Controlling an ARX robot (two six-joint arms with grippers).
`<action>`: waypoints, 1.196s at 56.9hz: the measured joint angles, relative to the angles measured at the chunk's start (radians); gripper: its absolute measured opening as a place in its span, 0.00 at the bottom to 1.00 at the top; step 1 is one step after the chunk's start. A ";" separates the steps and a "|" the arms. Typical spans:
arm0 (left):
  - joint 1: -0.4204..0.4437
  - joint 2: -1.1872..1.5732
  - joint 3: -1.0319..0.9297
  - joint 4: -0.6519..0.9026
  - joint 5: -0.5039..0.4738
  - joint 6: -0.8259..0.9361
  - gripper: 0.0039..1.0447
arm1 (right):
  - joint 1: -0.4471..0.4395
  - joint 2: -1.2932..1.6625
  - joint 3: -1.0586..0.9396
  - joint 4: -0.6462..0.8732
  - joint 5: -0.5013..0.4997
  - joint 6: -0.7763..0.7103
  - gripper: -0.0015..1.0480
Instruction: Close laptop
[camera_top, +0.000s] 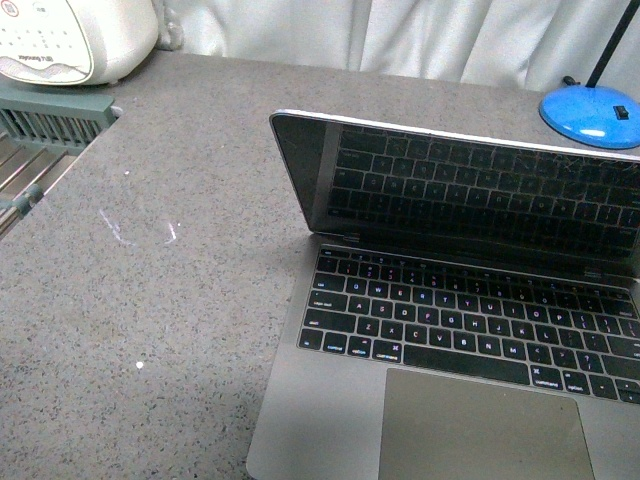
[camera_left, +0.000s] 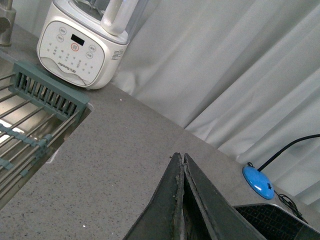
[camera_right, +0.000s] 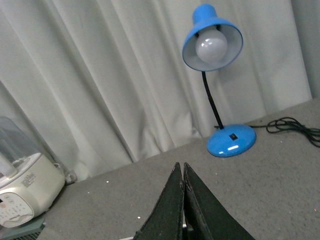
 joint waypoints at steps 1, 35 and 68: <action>-0.017 0.004 0.000 0.001 -0.021 0.006 0.04 | 0.001 0.000 0.000 -0.006 0.005 -0.001 0.01; -0.304 0.785 0.219 0.520 -0.304 0.409 0.04 | -0.174 0.776 0.214 0.229 -0.193 -0.477 0.01; -0.257 1.214 0.529 0.529 -0.050 0.449 0.04 | -0.209 1.367 0.649 0.190 -0.378 -0.764 0.01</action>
